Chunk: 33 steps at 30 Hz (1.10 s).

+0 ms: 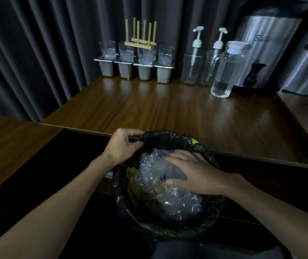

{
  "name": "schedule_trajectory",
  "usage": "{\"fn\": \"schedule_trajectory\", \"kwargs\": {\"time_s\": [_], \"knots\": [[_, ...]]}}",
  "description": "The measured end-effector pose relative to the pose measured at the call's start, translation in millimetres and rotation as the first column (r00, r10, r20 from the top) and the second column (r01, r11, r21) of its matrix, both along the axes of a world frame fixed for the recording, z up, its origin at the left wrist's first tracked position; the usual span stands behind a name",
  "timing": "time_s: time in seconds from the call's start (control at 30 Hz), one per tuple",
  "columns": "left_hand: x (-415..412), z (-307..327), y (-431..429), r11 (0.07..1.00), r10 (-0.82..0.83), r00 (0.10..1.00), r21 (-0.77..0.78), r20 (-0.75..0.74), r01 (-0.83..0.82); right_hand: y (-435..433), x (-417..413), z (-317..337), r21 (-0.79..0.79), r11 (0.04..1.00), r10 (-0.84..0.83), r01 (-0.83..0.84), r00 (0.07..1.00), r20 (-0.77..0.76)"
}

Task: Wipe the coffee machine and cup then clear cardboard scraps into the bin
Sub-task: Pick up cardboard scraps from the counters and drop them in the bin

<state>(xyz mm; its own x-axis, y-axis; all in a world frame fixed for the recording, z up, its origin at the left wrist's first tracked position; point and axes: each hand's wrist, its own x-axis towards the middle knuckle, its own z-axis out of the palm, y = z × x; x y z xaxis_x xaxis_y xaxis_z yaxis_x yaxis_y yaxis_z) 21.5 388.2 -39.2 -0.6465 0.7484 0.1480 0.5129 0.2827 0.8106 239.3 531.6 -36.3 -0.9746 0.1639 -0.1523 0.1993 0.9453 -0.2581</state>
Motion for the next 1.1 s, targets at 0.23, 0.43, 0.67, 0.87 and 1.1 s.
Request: {"fn": "schedule_trajectory", "kwargs": {"time_s": [0.23,0.43,0.67,0.87,1.1], "knots": [[33.0,-8.4,-56.9,0.938,0.347,0.937,0.021,-0.034,-0.346,17.3,-1.5,3.1,0.066,0.998,0.018,0.011,0.910,-0.415],[68.9,-25.2,-106.2,0.810,0.583,0.811,0.040,0.035,-0.584,11.0,-13.7,-18.9,-0.246,0.963,-0.186,0.114,0.936,-0.298],[84.5,-49.9,-134.4,0.692,0.693,0.702,0.120,0.161,-0.711,4.0,-46.1,-48.1,-0.502,0.825,-0.369,0.261,0.921,-0.128],[92.3,-77.3,-170.2,0.755,0.609,0.651,-0.080,0.453,-0.651,-10.5,-67.0,-79.3,-0.537,0.791,-0.399,0.293,0.912,-0.090],[103.0,-128.8,-175.2,0.668,0.740,0.605,-0.212,0.294,-0.714,-23.4,-81.8,-126.6,-0.577,0.755,-0.386,0.311,0.922,-0.009]]}}
